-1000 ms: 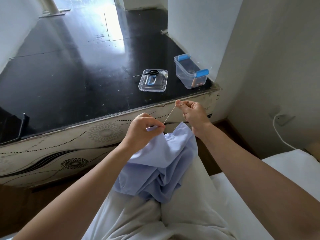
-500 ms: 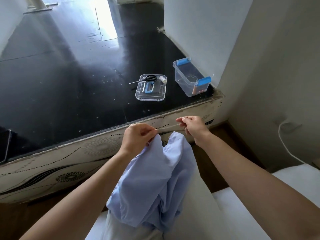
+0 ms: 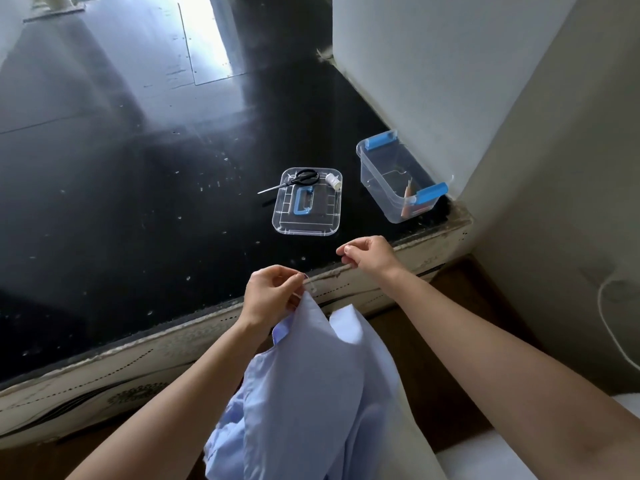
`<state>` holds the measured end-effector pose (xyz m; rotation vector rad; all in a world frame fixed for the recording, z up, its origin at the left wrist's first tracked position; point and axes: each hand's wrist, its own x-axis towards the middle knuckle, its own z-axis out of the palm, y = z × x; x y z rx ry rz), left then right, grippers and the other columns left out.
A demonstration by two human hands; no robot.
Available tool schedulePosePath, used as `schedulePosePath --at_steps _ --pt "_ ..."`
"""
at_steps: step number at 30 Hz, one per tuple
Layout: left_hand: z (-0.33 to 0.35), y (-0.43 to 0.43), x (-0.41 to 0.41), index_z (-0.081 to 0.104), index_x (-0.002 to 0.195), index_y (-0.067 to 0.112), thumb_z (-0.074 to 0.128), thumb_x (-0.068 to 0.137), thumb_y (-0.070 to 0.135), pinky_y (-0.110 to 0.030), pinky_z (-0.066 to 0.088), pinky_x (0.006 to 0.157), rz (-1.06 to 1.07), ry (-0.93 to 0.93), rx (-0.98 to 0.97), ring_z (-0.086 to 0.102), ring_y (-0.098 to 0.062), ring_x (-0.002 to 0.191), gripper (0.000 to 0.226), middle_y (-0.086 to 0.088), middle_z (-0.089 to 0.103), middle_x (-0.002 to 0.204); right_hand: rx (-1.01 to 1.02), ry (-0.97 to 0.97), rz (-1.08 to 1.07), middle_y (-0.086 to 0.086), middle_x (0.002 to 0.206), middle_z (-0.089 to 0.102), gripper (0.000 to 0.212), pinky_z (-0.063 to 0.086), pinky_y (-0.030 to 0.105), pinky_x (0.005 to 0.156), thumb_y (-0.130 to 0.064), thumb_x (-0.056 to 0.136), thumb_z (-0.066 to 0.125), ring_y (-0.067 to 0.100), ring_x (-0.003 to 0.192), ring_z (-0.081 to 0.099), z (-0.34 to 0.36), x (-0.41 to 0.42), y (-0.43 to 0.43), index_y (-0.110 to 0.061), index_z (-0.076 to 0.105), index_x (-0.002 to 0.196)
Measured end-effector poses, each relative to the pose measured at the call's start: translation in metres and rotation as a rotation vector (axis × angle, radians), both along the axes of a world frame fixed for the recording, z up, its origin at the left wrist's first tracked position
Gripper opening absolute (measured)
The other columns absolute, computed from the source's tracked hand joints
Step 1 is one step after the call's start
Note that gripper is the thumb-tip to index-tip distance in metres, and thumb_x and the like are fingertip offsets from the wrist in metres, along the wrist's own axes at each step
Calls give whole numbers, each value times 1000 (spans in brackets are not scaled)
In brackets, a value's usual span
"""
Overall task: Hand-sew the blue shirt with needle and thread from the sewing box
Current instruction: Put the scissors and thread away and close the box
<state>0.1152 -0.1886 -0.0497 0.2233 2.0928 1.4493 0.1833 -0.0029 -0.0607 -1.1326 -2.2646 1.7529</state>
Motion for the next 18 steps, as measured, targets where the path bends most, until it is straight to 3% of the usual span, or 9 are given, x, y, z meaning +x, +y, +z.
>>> schedulePosePath --at_steps 3,7,9,11,14,18 --pt "-1 9 -20 71 90 1 66 91 9 -21 51 52 12 -81 4 61 -14 57 9 -12 70 71 31 -13 -2 4 98 70 18 55 36 88 -13 98 54 21 96 66 -9 -21 15 -13 71 102" --pt "1 21 -42 70 96 2 65 92 12 -21 55 57 33 -191 35 65 -13 60 12 -7 71 72 206 -64 201 5 121 62 29 50 30 91 -12 96 54 17 104 59 -20 -48 30 -14 63 123" --pt "1 28 -53 69 97 4 64 92 12 -20 54 57 58 -245 47 66 -12 60 11 -5 72 73 291 -101 350 4 146 47 37 42 36 106 -14 96 54 21 125 48 -27 -62 32 -18 57 132" --pt "1 33 -63 69 97 5 64 92 13 -21 53 60 98 -298 62 66 -12 61 10 -5 72 74 390 -189 516 0 158 29 48 28 40 114 -19 96 52 23 141 28 -32 -69 29 -21 45 144" --pt "-2 40 -73 68 94 5 63 93 11 -21 52 60 145 -325 73 65 -12 60 8 -3 71 71 581 -293 628 3 150 39 52 26 39 112 -25 97 51 23 139 27 -38 -72 25 -22 38 147" --pt "-4 44 -79 68 93 6 64 93 12 -22 53 61 151 -308 62 65 -13 64 7 -3 71 72 639 -246 600 2 131 55 38 34 37 106 -22 95 52 21 124 44 -39 -68 23 -22 51 133"
